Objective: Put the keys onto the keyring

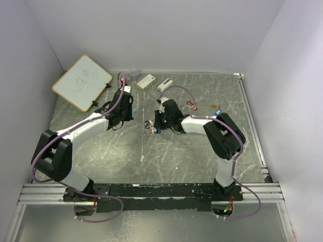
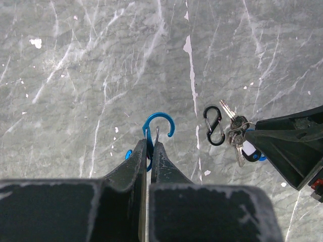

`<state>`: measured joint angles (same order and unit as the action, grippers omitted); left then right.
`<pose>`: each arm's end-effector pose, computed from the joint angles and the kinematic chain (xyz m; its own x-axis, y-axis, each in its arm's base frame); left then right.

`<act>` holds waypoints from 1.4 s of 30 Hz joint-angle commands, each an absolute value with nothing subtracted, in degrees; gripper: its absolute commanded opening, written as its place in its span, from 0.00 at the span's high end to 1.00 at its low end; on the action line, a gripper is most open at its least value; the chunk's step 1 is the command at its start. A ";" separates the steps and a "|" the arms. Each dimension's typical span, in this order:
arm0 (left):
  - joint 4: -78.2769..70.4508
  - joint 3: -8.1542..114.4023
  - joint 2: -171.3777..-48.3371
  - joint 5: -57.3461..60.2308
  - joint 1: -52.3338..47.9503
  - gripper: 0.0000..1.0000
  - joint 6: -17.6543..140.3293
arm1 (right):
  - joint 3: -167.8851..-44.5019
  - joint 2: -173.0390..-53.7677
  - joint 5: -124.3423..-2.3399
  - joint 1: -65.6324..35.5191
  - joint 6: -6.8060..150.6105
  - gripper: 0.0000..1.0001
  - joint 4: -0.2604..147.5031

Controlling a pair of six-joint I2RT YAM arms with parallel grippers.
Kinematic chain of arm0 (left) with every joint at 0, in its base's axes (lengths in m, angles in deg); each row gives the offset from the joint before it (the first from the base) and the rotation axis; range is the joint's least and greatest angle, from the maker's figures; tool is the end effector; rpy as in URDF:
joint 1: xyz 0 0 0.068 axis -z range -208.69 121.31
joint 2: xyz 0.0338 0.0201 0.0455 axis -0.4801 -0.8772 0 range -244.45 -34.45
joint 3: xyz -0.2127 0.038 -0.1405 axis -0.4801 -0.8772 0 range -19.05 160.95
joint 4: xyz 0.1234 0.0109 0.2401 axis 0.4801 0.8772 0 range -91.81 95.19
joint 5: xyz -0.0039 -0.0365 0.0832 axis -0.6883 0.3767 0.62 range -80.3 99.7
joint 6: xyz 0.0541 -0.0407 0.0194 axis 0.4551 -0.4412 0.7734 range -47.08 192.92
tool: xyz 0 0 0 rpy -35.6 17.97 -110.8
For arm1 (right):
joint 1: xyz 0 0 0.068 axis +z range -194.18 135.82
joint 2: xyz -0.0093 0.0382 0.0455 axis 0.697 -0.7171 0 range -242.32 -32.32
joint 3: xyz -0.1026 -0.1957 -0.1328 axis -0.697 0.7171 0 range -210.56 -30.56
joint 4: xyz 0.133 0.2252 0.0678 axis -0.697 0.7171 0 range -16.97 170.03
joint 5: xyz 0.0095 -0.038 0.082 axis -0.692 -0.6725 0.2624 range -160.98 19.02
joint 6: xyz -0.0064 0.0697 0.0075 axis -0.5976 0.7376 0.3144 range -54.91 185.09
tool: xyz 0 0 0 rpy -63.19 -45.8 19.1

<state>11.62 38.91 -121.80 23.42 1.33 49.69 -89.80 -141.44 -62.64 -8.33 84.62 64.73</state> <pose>0.3140 -0.1657 0.2007 -0.6731 -0.0535 -0.7376 0.0762 0.9871 -0.1411 0.3267 0.2464 0.1055 -0.7301 -0.1197 -0.6728 -0.4493 0.8258 0.3407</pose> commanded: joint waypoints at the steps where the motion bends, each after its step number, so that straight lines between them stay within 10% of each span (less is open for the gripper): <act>1: 11.12 40.36 -122.43 22.19 1.02 0.93 49.26 | -88.63 -139.33 -62.62 -9.04 85.54 0.75 63.91; 20: 11.72 40.72 -122.54 22.36 1.02 0.93 49.36 | -89.53 -139.79 -60.54 -10.17 84.52 1.00 63.23; 42: 11.49 48.52 -127.61 17.35 4.09 0.93 48.66 | -82.15 -125.25 -69.68 -10.17 79.01 1.00 57.27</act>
